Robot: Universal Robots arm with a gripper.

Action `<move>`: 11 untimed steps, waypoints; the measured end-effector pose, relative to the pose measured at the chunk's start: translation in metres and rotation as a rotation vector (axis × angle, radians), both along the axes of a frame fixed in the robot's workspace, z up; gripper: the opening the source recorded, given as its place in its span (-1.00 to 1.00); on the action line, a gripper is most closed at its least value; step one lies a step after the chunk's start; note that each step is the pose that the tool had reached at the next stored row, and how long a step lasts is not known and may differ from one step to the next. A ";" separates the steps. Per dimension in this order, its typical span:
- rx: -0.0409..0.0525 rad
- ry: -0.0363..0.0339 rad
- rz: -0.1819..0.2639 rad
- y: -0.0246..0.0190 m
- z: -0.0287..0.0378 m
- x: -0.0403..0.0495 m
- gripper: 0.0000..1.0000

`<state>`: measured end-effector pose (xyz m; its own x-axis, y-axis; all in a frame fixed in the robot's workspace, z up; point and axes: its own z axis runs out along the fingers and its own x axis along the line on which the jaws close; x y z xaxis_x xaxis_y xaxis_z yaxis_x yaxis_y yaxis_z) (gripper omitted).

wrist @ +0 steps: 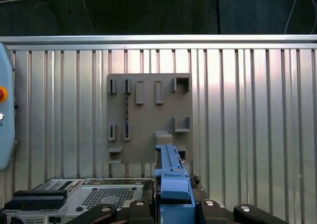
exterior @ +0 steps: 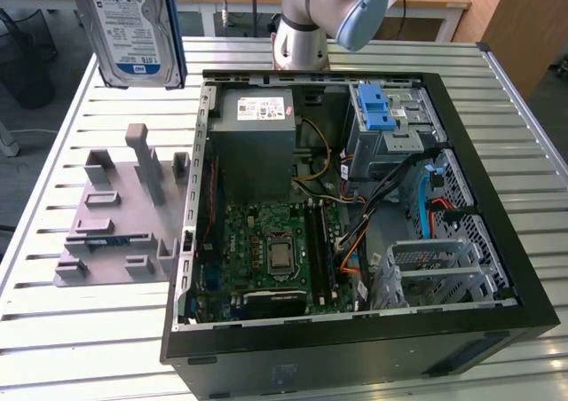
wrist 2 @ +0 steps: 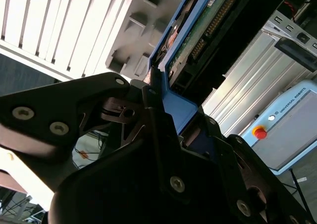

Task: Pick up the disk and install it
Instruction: 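Pick up the disk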

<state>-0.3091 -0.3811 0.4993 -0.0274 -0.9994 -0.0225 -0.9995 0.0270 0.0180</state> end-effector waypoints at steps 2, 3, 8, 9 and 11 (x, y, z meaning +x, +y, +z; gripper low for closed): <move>-0.0001 0.0003 0.000 -0.0019 0.0000 0.0024 -0.27; 0.0000 0.0004 0.000 -0.0029 -0.0001 0.0036 -0.27; 0.0000 0.0011 -0.001 -0.0073 0.0000 0.0099 -0.27; 0.0000 0.0013 -0.001 -0.0082 0.0000 0.0112 -0.27; 0.0000 0.0016 -0.001 -0.0100 0.0000 0.0140 -0.27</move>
